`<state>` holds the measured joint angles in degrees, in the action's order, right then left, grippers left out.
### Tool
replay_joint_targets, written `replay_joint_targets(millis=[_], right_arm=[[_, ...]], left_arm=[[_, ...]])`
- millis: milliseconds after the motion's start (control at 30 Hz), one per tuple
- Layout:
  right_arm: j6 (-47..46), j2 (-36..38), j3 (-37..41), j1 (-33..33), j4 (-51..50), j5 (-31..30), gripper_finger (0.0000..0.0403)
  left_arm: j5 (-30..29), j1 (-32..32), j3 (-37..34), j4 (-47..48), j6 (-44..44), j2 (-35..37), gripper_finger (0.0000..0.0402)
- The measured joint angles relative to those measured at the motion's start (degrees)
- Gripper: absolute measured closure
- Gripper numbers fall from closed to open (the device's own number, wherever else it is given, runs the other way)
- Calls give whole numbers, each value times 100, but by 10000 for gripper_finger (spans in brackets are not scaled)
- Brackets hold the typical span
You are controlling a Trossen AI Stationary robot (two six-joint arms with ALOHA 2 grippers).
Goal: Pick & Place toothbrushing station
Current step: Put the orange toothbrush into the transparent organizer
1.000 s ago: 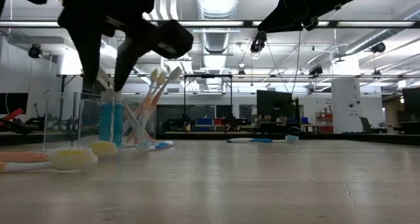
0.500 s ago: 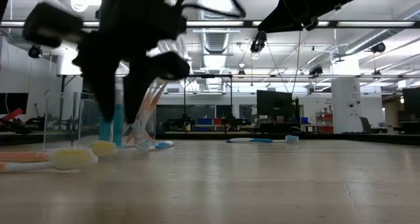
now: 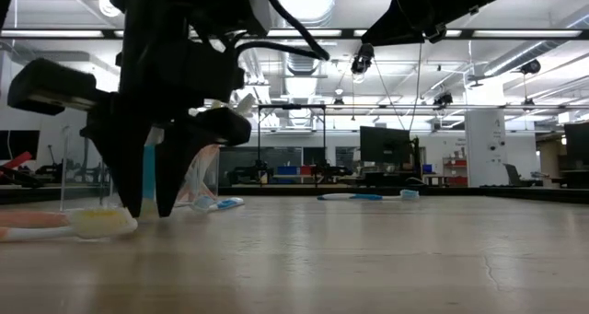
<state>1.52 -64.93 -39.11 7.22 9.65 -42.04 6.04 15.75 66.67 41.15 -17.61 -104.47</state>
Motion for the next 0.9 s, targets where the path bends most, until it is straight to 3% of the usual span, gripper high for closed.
replay_joint_targets(millis=[333,567,900], right_arm=[[0,0,0,-2,-2,0,193],[0,0,0,-2,0,0,193],[0,0,0,0,-2,0,193]], left_arm=[[-132,0,41,91,319,28,282],[-671,-7,487,663,751,68,282],[-798,-7,353,879,1118,66,282]])
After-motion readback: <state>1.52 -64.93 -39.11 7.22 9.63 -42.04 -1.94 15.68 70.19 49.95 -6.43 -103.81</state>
